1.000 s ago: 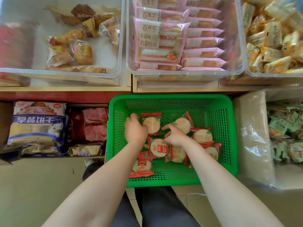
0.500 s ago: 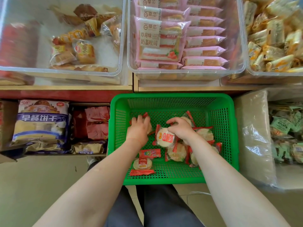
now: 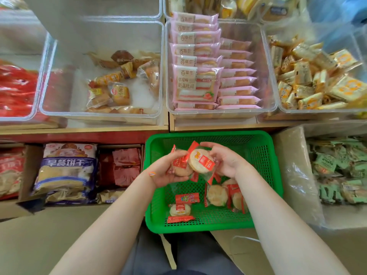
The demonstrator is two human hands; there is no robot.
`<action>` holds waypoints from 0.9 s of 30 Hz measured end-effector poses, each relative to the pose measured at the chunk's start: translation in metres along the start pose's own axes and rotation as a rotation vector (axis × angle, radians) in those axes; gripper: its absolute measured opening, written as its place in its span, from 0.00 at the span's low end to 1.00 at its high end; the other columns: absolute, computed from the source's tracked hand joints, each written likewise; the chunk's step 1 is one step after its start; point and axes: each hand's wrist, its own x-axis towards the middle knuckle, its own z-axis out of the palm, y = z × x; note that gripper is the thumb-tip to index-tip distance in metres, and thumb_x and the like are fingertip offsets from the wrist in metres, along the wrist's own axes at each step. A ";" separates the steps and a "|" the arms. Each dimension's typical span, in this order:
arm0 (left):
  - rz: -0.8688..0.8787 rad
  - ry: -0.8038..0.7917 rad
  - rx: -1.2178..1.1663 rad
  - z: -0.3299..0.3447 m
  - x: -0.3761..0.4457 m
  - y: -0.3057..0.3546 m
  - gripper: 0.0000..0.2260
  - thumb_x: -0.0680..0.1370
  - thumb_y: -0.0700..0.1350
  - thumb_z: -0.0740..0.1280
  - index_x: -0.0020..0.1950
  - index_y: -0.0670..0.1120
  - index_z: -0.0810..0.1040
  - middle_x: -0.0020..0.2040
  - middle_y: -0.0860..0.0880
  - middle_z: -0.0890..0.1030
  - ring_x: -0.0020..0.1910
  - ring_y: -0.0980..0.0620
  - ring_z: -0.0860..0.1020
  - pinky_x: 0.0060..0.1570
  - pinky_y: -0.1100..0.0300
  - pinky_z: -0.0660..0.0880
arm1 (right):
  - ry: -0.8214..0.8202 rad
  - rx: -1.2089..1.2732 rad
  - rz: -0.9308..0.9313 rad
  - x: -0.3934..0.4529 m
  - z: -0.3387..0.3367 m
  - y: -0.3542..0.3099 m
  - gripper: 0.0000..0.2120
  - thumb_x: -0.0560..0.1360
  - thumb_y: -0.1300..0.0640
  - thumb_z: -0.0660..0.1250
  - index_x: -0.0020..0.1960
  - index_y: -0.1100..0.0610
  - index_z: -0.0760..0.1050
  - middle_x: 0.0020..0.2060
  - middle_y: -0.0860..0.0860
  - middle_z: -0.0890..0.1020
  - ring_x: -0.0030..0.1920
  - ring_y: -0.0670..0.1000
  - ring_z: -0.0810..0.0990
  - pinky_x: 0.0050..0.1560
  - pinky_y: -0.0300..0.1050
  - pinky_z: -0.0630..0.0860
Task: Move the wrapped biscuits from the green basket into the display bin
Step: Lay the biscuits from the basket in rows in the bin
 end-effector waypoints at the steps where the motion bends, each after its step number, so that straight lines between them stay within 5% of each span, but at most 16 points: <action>1: 0.014 0.016 -0.024 -0.002 -0.008 0.005 0.11 0.75 0.49 0.68 0.56 0.48 0.78 0.42 0.46 0.84 0.38 0.49 0.83 0.35 0.55 0.82 | -0.011 0.040 -0.025 -0.003 0.006 -0.003 0.21 0.70 0.68 0.58 0.60 0.57 0.76 0.47 0.58 0.80 0.37 0.51 0.73 0.36 0.43 0.72; 5: 0.046 0.036 -0.071 -0.025 -0.040 0.026 0.12 0.75 0.48 0.67 0.57 0.46 0.78 0.44 0.44 0.85 0.39 0.47 0.84 0.32 0.54 0.82 | -0.093 0.053 -0.123 -0.020 0.047 -0.013 0.13 0.77 0.66 0.59 0.58 0.59 0.76 0.46 0.56 0.82 0.36 0.50 0.78 0.30 0.40 0.76; 9: 0.082 0.069 0.038 -0.064 -0.071 0.044 0.09 0.80 0.50 0.64 0.55 0.49 0.80 0.42 0.49 0.85 0.36 0.52 0.84 0.32 0.57 0.81 | -0.201 -0.067 -0.120 -0.032 0.099 -0.012 0.12 0.76 0.57 0.67 0.56 0.62 0.78 0.45 0.58 0.84 0.41 0.53 0.85 0.40 0.45 0.82; 15: 0.170 0.176 0.044 -0.157 -0.123 0.058 0.08 0.76 0.53 0.68 0.48 0.49 0.81 0.41 0.51 0.82 0.34 0.54 0.78 0.34 0.60 0.68 | -0.067 -0.021 -0.109 -0.020 0.204 0.013 0.09 0.79 0.57 0.62 0.51 0.61 0.77 0.38 0.56 0.84 0.35 0.53 0.84 0.35 0.45 0.81; 19: 0.197 0.122 0.047 -0.239 -0.184 0.089 0.08 0.73 0.52 0.72 0.44 0.48 0.79 0.33 0.52 0.77 0.26 0.57 0.70 0.24 0.63 0.58 | -0.041 0.049 -0.137 -0.003 0.321 0.029 0.13 0.79 0.56 0.57 0.50 0.62 0.78 0.36 0.56 0.84 0.34 0.54 0.84 0.37 0.46 0.82; 22: 0.205 0.044 0.066 -0.299 -0.230 0.123 0.19 0.67 0.53 0.77 0.53 0.46 0.80 0.43 0.47 0.81 0.34 0.53 0.76 0.29 0.60 0.70 | -0.059 0.099 -0.163 0.009 0.405 0.034 0.11 0.74 0.54 0.61 0.45 0.59 0.79 0.32 0.54 0.80 0.32 0.53 0.81 0.38 0.45 0.76; 27: 0.226 0.001 0.071 -0.365 -0.291 0.184 0.10 0.75 0.44 0.70 0.55 0.42 0.78 0.42 0.46 0.84 0.35 0.52 0.82 0.33 0.59 0.79 | -0.096 0.179 -0.227 0.021 0.490 0.011 0.14 0.77 0.54 0.58 0.48 0.61 0.78 0.34 0.54 0.81 0.32 0.52 0.81 0.34 0.43 0.78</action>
